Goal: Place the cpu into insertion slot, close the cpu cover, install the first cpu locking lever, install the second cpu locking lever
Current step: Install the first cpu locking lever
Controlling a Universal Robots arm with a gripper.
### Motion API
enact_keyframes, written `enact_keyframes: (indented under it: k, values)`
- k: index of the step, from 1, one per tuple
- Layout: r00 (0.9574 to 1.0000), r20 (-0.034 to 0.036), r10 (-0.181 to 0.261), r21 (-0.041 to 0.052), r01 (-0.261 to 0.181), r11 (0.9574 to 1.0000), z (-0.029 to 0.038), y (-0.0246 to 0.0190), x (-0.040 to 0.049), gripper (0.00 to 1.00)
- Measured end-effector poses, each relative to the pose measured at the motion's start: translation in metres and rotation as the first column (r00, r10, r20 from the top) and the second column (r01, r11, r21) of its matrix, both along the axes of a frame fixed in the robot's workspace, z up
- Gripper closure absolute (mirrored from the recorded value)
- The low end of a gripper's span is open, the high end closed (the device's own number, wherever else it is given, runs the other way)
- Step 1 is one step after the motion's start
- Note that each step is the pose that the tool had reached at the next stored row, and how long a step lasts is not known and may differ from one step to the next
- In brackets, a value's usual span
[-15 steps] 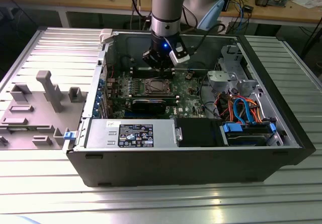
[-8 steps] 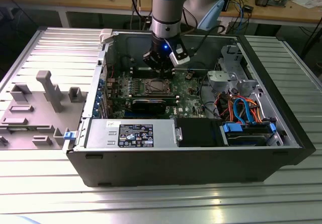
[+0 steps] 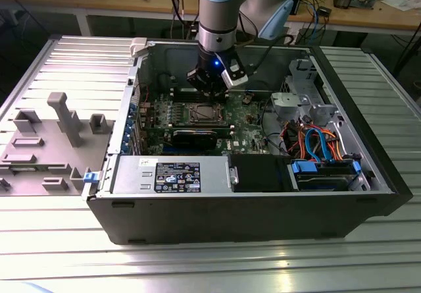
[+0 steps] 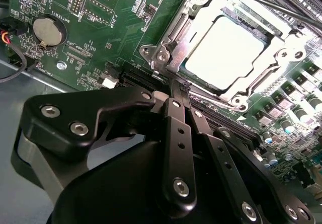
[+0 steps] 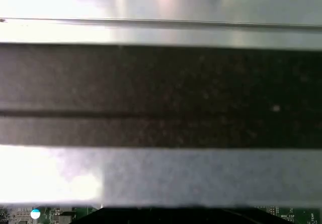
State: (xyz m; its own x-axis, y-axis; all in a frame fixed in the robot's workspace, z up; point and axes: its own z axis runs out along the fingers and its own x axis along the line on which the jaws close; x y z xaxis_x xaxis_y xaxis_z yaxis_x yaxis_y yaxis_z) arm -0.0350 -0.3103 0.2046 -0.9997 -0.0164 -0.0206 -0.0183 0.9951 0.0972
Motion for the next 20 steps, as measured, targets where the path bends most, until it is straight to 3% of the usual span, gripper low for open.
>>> enact_keyframes:
  k: [17,20]
  values:
    - [1.0,0.0005,0.0,-0.0002,0.0,1.0,0.0004,-0.0001,0.0001,0.89]
    - [1.0,0.0,0.0,-0.0038,0.0,1.0,-0.0018,-0.0004,0.0001,0.89]
